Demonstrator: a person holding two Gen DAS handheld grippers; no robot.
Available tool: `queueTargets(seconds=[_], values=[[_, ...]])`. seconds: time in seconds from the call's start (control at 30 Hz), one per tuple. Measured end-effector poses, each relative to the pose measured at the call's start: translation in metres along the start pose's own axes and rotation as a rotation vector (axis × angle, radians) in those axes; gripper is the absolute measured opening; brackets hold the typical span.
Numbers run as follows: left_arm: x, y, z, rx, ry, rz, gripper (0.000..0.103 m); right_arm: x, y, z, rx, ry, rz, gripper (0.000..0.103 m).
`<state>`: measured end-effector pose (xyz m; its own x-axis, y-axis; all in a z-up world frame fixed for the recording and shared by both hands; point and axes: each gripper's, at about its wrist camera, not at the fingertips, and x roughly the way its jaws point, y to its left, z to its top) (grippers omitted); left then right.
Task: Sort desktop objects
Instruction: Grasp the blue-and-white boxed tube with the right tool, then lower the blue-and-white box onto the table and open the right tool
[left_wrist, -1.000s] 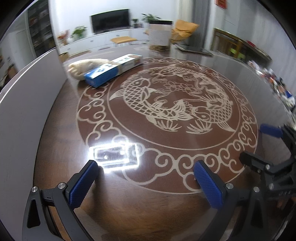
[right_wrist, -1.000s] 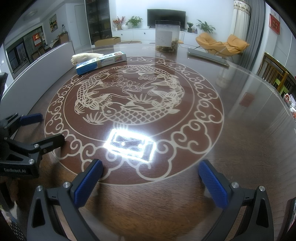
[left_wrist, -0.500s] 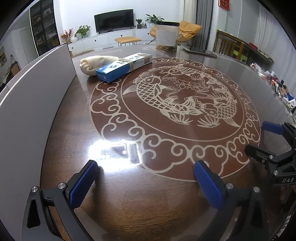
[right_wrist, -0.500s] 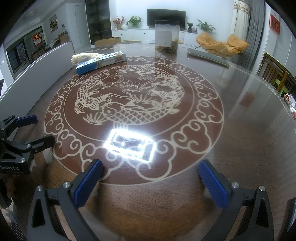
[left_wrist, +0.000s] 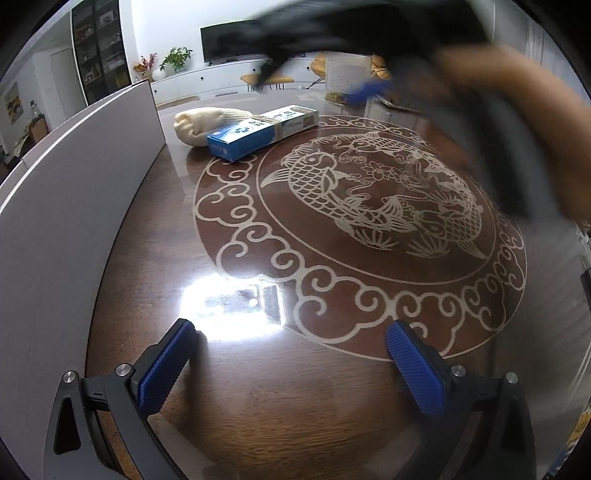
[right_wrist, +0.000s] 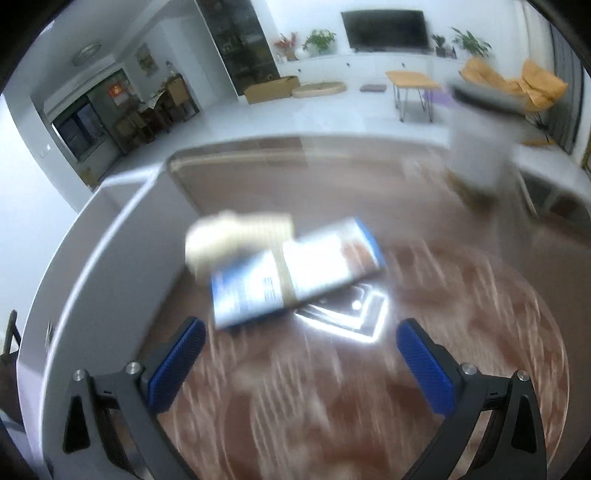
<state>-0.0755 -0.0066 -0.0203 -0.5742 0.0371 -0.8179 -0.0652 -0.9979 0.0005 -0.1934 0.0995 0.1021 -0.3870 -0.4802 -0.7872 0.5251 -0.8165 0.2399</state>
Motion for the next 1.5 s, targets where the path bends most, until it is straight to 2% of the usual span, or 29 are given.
queueTargets(seconds=[0.13,0.23,0.3,0.37,0.4,0.53,0.67,0.7,0.73,0.8,0.83,0.87,0.93,0.97,1.07,1.13,1.2,1.3,1.43,1.5], values=[[0.0,0.0,0.001,-0.006,0.0,0.005,0.103,0.041,0.028,0.047,-0.113,0.005,-0.008,0.103],[0.001,0.0,0.001,-0.007,0.0,0.005,0.103,0.068,0.037,0.057,-0.175,-0.005,-0.022,0.103],[0.001,0.001,0.001,-0.008,-0.001,0.003,0.103,0.093,0.034,0.057,-0.198,0.024,-0.033,0.103],[0.001,0.001,0.002,-0.01,-0.002,0.001,0.103,0.104,0.025,0.051,-0.186,0.047,-0.007,0.103],[0.001,0.001,0.002,-0.011,-0.002,0.001,0.103,0.1,0.016,0.044,-0.181,0.014,0.0,0.103],[0.003,0.0,0.003,-0.009,0.0,0.005,0.103,0.078,-0.004,0.014,-0.217,-0.014,-0.018,0.103],[0.004,0.0,0.003,-0.009,0.0,0.006,0.103,0.046,-0.01,-0.044,-0.409,0.03,-0.087,0.103],[0.004,0.0,0.004,-0.009,0.0,0.006,0.103,0.034,-0.016,-0.06,-0.438,0.019,-0.077,0.103],[0.005,0.0,0.004,-0.01,0.0,0.006,0.103,0.022,-0.03,-0.074,-0.411,0.046,-0.055,0.103],[0.005,0.0,0.004,-0.01,0.0,0.006,0.103,-0.003,-0.052,-0.094,-0.365,0.04,-0.097,0.103],[0.006,-0.001,0.005,-0.01,0.0,0.007,0.103,-0.035,-0.066,-0.106,-0.337,-0.05,-0.094,0.103],[0.007,-0.001,0.005,-0.01,0.0,0.006,0.103,-0.056,-0.075,-0.114,-0.306,-0.104,-0.092,0.103],[0.006,0.0,0.005,-0.01,-0.001,0.006,0.103,-0.099,-0.096,-0.133,-0.197,-0.187,-0.098,0.103],[0.006,0.0,0.006,-0.01,-0.001,0.006,0.103,-0.114,-0.106,-0.141,-0.134,-0.198,-0.115,0.103],[0.007,0.0,0.006,-0.01,-0.001,0.006,0.103,-0.138,-0.125,-0.182,0.028,-0.142,-0.159,0.103],[0.006,0.001,0.005,-0.01,-0.001,0.006,0.103,-0.14,-0.133,-0.21,0.079,-0.092,-0.164,0.103],[0.006,0.001,0.005,-0.01,-0.001,0.006,0.103,-0.134,-0.128,-0.235,0.067,-0.035,-0.196,0.103],[0.006,0.001,0.005,-0.01,-0.001,0.006,0.103,-0.128,-0.102,-0.254,-0.019,-0.031,-0.245,0.103],[0.006,0.001,0.005,-0.01,-0.001,0.006,0.103,-0.118,-0.066,-0.254,-0.12,0.003,-0.185,0.103],[0.006,0.001,0.005,-0.01,-0.001,0.006,0.103,-0.111,-0.051,-0.25,-0.161,0.008,-0.182,0.103]])
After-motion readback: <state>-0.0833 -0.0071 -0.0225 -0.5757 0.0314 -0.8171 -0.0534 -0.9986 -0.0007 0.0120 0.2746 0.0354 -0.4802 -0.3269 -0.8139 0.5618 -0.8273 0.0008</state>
